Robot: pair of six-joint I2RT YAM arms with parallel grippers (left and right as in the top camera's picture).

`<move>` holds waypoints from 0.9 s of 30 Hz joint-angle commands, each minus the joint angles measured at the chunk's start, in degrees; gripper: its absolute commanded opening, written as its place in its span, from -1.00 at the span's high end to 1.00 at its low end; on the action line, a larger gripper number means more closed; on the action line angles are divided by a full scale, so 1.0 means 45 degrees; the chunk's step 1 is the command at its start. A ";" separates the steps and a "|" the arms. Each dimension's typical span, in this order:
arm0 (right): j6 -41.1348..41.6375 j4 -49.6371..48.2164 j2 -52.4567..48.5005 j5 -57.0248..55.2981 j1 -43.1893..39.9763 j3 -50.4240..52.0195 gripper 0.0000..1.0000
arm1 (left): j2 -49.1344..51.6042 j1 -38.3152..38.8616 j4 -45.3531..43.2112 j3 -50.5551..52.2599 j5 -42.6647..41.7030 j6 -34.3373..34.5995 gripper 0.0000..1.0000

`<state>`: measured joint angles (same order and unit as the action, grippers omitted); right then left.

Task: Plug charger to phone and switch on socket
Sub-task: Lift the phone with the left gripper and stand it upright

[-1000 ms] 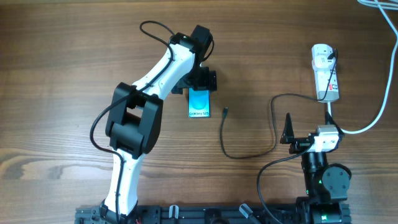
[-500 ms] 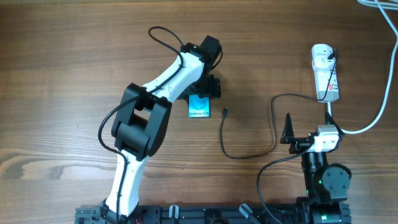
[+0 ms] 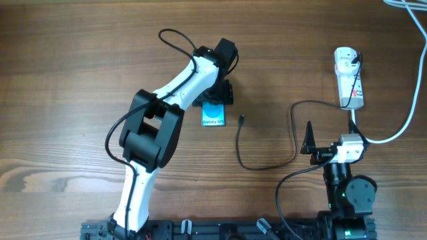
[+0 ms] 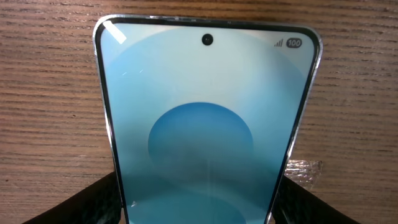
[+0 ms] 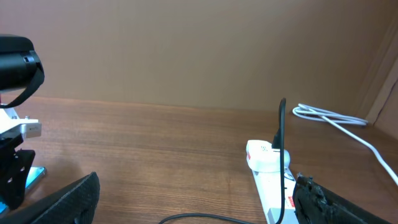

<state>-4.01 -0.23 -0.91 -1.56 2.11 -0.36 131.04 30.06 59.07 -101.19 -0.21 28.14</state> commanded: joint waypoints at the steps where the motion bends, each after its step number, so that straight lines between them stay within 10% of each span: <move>1: -0.0097 -0.0063 0.0068 0.0024 0.0063 0.0019 -0.99 | 0.0714 -0.0063 0.0058 0.0578 -0.0136 0.0287 -0.50; 11: -0.0102 -0.0063 0.0068 0.0024 0.0063 0.0015 -1.00 | -0.1603 -0.0369 0.0398 0.0554 -0.1049 0.0573 -0.39; 27: -0.0107 -0.0063 0.0068 0.0024 0.0063 0.0019 -1.00 | -0.4784 -0.4498 0.0826 0.0554 -1.8768 0.0573 -0.38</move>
<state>-4.01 -0.25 -0.91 -1.54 2.11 -0.36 111.68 13.34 62.81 -98.19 -67.72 30.57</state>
